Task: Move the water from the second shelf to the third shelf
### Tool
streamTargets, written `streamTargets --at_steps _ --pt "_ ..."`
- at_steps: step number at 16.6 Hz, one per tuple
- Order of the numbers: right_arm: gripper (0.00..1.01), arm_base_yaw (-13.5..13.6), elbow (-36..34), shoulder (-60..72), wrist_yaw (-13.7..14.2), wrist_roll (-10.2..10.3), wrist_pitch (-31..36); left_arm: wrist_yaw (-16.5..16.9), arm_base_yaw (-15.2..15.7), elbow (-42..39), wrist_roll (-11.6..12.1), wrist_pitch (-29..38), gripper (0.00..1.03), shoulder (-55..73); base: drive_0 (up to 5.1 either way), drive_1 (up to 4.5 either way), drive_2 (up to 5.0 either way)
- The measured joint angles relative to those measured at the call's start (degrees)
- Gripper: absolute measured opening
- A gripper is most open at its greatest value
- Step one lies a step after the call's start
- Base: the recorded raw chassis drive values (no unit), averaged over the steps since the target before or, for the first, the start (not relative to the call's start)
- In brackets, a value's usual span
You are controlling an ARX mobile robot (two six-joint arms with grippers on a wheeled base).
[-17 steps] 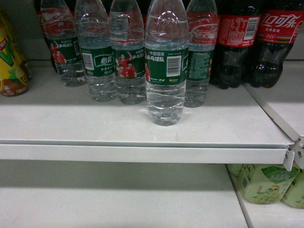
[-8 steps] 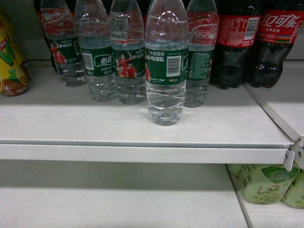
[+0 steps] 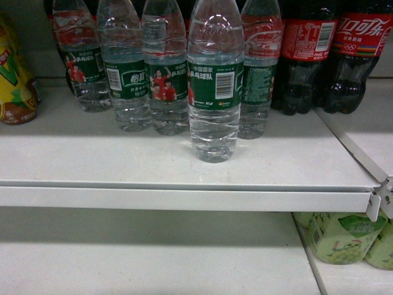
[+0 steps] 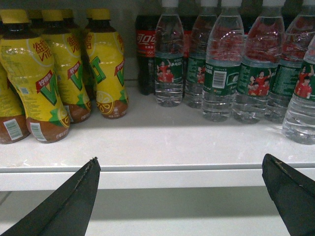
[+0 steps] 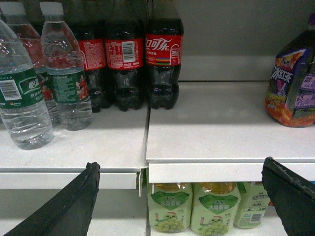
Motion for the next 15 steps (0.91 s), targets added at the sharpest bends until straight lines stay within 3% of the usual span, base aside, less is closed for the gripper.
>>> streamTargets --at_steps 15 --pt "0.98 0.00 0.00 0.00 0.00 0.00 0.00 0.00 0.00 0.00 0.00 0.00 0.98 0.00 0.0 0.00 0.0"
